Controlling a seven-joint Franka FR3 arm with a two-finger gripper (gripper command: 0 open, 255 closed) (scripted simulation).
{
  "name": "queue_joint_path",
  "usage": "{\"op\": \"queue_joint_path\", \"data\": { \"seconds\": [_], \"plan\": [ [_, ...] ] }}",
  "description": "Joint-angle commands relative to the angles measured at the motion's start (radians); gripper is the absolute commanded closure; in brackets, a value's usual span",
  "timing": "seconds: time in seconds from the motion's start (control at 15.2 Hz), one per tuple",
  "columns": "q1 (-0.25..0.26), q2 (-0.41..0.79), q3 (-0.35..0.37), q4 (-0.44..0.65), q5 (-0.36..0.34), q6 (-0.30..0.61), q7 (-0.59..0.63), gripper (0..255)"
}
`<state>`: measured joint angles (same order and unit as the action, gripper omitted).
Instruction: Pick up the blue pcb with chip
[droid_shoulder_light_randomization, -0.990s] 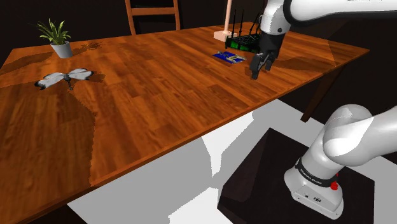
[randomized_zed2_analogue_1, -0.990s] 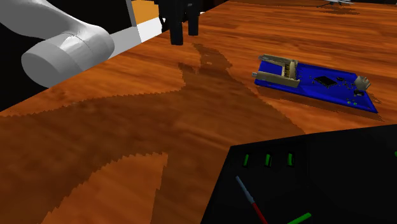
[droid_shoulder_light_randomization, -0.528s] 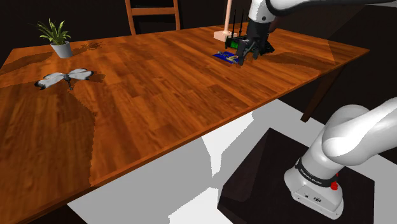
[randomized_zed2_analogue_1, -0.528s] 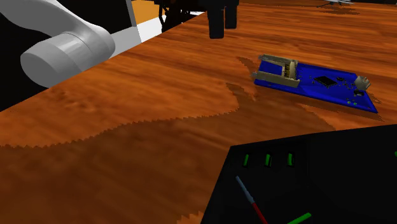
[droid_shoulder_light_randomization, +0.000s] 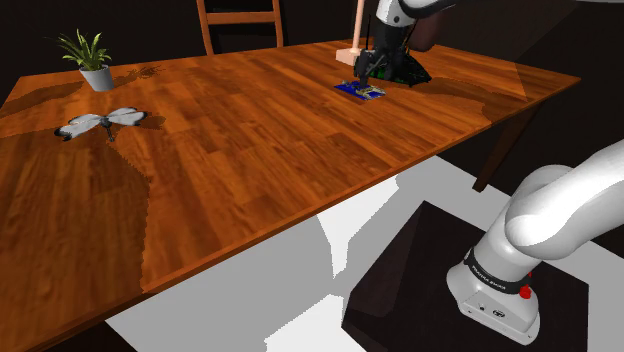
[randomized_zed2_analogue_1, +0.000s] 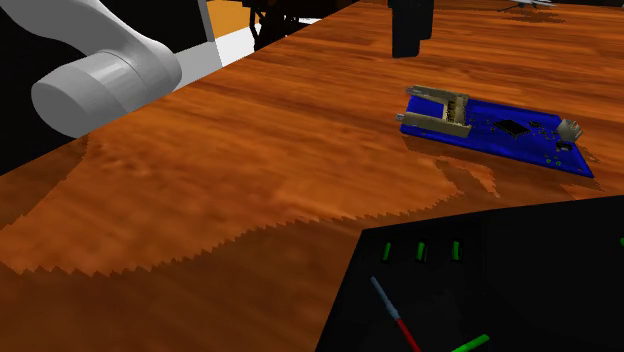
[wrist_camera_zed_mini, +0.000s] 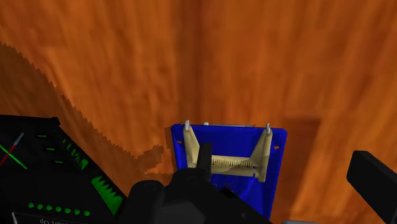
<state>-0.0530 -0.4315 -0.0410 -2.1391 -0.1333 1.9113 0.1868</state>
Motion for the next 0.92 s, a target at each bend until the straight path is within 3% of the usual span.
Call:
{"op": "queue_joint_path", "data": {
  "seconds": [0.0,0.33,0.4,0.86],
  "plan": [
    [-0.001,0.000,-0.001,-0.027,-0.001,0.028,0.004,0],
    [-0.001,-0.002,-0.002,-0.076,-0.004,0.075,0.009,0],
    [-0.002,0.000,-0.003,-0.075,-0.004,0.077,0.008,255],
    [-0.002,-0.001,-0.003,-0.075,-0.004,0.076,0.008,255]
  ]
}}
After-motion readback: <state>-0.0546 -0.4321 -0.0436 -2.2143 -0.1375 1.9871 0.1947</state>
